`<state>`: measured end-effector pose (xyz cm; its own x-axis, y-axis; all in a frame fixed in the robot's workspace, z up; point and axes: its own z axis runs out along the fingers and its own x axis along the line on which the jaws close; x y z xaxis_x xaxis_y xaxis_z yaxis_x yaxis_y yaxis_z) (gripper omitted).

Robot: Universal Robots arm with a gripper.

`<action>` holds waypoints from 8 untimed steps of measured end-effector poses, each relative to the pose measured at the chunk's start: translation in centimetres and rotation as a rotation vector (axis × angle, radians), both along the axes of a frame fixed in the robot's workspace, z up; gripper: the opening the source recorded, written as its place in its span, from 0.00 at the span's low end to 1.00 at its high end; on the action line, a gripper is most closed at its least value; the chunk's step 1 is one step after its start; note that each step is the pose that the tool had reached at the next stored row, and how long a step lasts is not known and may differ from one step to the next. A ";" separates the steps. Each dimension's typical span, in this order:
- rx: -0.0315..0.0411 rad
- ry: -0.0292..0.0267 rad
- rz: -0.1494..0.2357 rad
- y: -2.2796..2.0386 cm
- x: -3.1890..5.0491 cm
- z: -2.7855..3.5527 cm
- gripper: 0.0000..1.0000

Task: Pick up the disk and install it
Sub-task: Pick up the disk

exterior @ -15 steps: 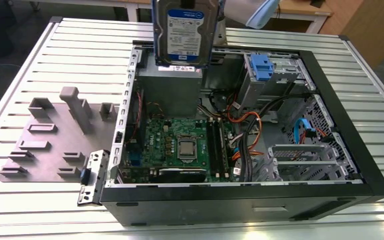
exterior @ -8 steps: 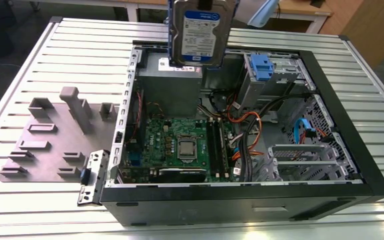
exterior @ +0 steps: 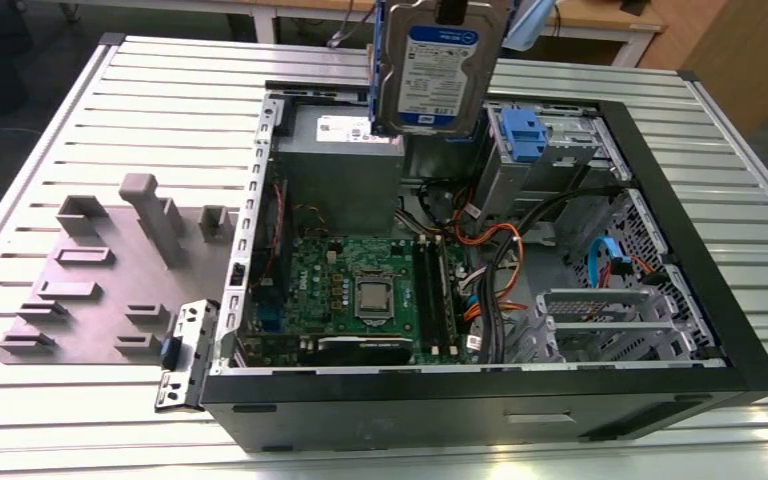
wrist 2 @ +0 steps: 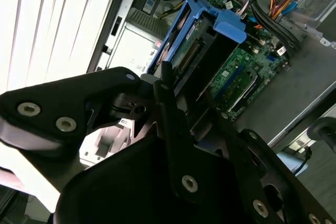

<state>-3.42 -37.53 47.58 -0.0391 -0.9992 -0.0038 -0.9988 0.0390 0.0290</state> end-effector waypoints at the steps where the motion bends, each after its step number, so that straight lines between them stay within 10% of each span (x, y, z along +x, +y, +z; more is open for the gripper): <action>1: 0.0000 0.0000 0.000 0.00 0.07 0.00 0.35; 8: 0.0000 0.0000 0.000 0.00 0.08 -0.01 0.35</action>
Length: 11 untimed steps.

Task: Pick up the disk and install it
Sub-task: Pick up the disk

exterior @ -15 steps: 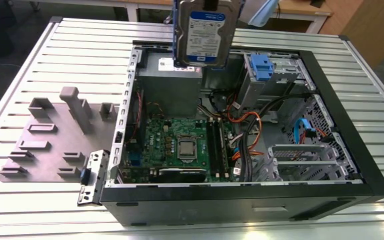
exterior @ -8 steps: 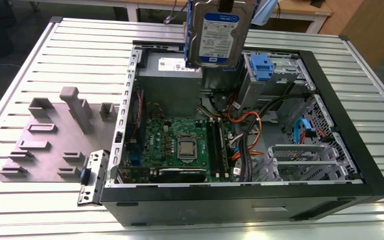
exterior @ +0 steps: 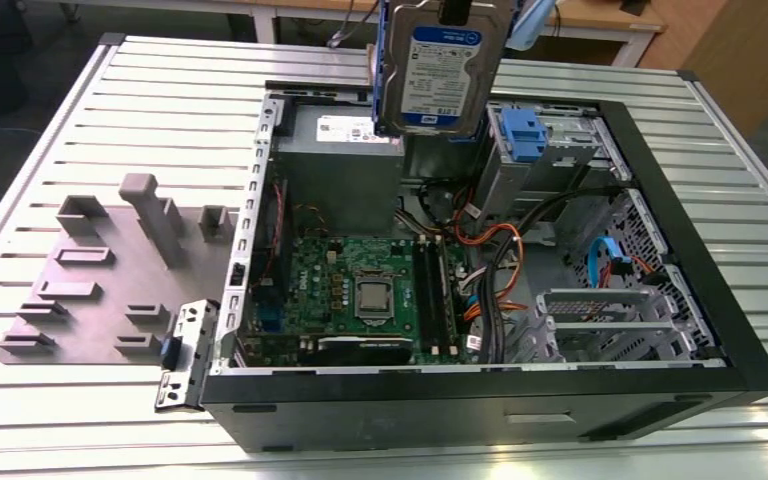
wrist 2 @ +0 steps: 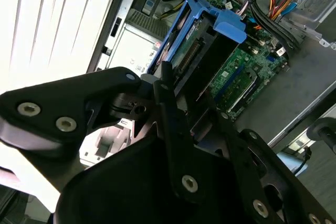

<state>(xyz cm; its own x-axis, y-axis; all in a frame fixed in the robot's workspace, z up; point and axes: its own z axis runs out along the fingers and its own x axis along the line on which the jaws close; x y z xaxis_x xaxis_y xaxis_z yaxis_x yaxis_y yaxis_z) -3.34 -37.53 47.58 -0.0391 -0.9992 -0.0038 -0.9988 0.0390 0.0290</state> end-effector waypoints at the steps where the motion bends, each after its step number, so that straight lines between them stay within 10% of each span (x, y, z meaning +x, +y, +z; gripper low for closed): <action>1: 0.0000 0.0000 0.000 -0.01 0.00 0.00 0.35; 11: -0.0083 0.0000 0.000 -1.85 0.00 0.00 0.35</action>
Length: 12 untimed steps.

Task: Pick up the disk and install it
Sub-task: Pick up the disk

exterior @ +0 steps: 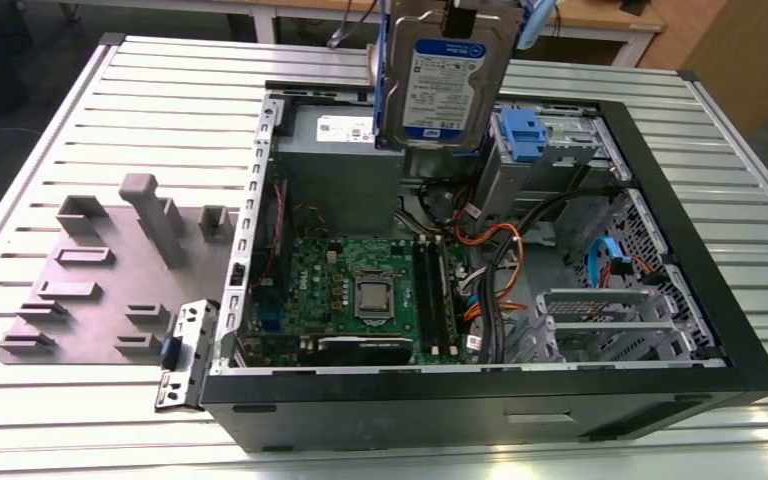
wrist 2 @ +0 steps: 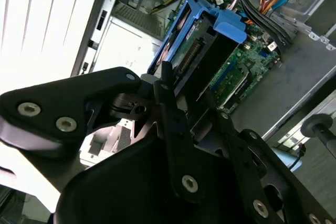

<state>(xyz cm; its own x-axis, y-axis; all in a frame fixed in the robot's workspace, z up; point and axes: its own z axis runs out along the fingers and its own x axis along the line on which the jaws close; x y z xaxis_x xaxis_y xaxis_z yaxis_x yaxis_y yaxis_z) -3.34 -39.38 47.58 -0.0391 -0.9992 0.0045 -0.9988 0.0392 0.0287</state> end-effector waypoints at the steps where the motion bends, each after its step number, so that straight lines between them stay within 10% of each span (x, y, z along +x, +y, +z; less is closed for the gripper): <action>1: -0.0010 0.0000 0.000 -0.29 0.00 0.00 0.35; 12: -0.0109 0.0000 0.000 -4.16 0.00 0.00 0.35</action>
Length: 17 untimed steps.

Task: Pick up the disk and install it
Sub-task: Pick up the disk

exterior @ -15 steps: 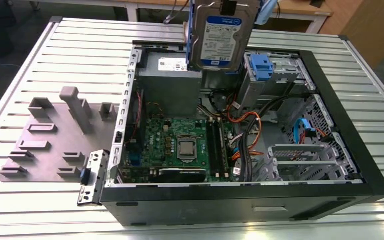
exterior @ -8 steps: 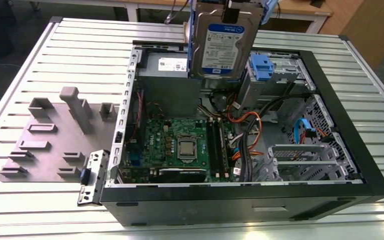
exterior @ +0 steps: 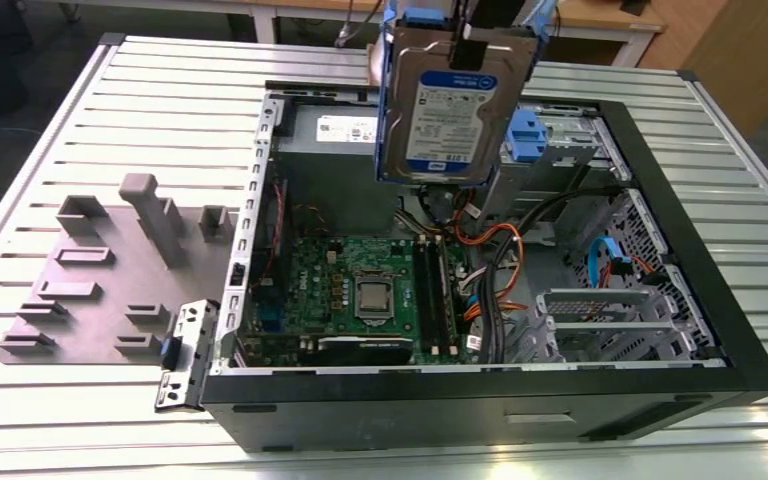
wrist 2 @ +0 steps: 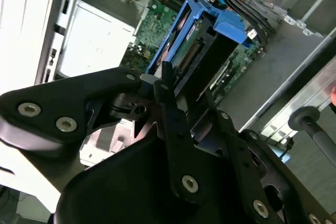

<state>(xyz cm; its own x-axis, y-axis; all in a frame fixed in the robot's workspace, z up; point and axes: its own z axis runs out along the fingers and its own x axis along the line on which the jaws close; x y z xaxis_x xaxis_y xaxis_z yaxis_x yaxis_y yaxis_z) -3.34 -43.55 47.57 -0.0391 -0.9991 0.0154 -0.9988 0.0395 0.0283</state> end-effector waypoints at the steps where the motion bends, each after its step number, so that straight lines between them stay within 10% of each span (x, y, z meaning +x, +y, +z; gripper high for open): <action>1: -0.0019 0.0000 0.000 -0.68 0.00 0.00 0.35; 13: -0.0137 0.0000 0.000 -4.95 0.00 0.00 0.35; 17: -0.0176 0.0000 0.000 -5.64 -0.01 0.00 0.35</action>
